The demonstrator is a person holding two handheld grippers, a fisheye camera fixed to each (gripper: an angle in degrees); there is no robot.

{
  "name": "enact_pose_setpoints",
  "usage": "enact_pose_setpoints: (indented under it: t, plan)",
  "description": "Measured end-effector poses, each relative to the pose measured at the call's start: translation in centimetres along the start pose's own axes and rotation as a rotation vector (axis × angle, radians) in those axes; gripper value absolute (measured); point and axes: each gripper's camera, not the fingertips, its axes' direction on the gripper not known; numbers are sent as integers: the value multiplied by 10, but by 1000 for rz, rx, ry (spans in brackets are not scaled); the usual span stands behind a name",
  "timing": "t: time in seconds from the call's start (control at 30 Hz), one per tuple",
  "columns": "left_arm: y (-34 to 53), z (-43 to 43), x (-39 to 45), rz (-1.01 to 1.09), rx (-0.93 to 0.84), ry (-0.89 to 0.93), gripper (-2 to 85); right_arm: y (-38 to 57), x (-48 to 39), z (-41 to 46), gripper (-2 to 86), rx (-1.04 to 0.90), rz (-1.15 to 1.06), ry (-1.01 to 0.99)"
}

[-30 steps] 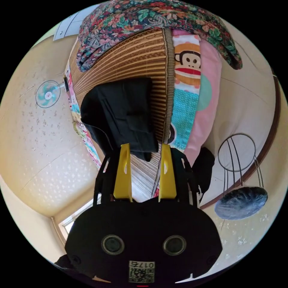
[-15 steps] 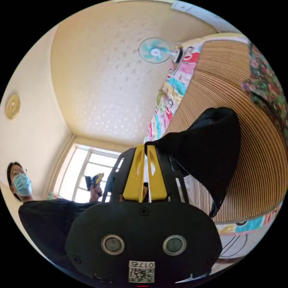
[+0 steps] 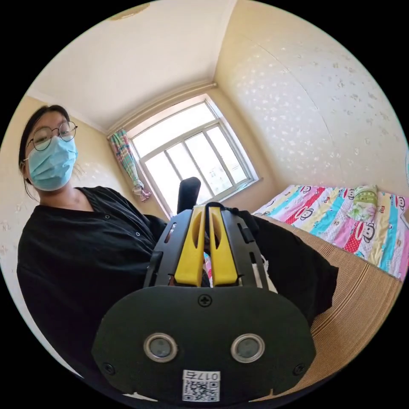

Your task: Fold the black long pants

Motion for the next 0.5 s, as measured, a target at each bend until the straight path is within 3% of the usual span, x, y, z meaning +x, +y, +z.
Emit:
enact_pose_setpoints:
  t: [0.17, 0.27, 0.37, 0.5]
  plan:
    - [4, -77, -25, -166, 205, 107, 21, 23, -31, 14, 19, 1, -25, 128]
    - [4, -124, -27, -195, 320, 105, 26, 55, -49, 23, 37, 36, 52, 311]
    - [0, -173, -25, -188, 419, 72, 32, 83, -59, 46, 103, -23, 197, 472]
    - [-5, -230, -20, -204, 547, 59, 34, 118, -72, 115, 192, -133, 173, 574]
